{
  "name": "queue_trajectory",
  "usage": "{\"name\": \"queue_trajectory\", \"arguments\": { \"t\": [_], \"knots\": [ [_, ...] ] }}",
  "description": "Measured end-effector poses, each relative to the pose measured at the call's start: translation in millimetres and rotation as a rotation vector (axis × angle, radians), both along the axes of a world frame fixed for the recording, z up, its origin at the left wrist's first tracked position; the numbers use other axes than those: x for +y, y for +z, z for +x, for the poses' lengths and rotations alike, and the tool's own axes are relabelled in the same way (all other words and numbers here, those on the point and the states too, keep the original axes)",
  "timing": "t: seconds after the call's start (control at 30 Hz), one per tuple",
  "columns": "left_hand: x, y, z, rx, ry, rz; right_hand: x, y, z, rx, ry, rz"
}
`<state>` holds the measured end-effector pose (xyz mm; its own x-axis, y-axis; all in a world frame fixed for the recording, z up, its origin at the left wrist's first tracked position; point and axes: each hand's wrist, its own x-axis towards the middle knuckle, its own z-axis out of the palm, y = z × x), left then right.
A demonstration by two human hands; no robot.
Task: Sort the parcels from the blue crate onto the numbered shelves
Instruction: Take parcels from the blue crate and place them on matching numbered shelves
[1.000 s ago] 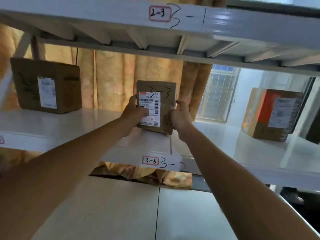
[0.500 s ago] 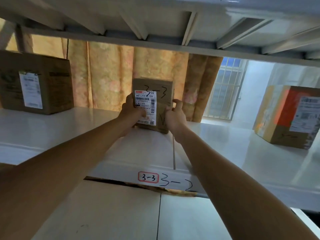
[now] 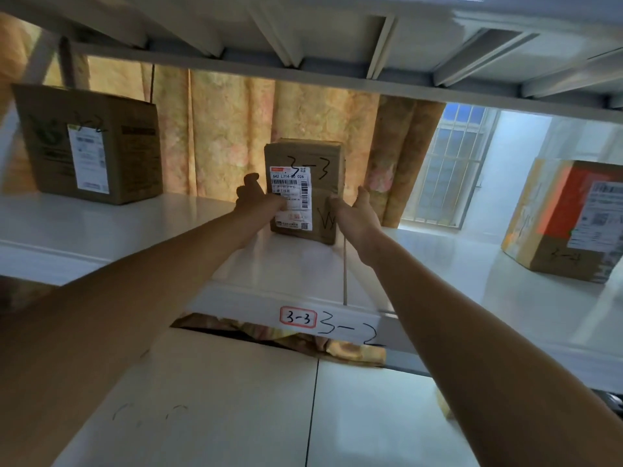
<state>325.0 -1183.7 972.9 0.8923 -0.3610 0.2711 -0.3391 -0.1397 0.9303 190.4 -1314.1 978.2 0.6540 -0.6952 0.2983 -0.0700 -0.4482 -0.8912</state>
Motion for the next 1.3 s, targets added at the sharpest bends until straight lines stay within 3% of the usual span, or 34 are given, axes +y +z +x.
{"name": "queue_trajectory", "arguments": {
  "t": [0.3, 0.57, 0.77, 1.03, 1.3],
  "knots": [
    [59.4, -10.9, -32.0, -0.088, 0.038, 0.124, 38.4, 9.5, -25.8, 0.099, -0.031, -0.036],
    [210.0, -30.5, -84.9, -0.157, 0.093, 0.288, 180.4, 1.4, -40.8, 0.15, 0.069, -0.142],
    [462.7, -75.8, -154.8, -0.167, 0.296, 0.402, 397.1, -31.0, -36.9, 0.172, 0.497, -0.244],
    [841.0, -177.5, -316.5, 0.174, 0.756, 0.593, 771.7, -128.6, -92.5, 0.316, 1.07, -0.444],
    [1032.1, -302.5, -440.8, 0.525, 1.062, 0.664, 1005.3, -273.4, -153.2, 0.552, 1.482, -0.762]
  ]
}}
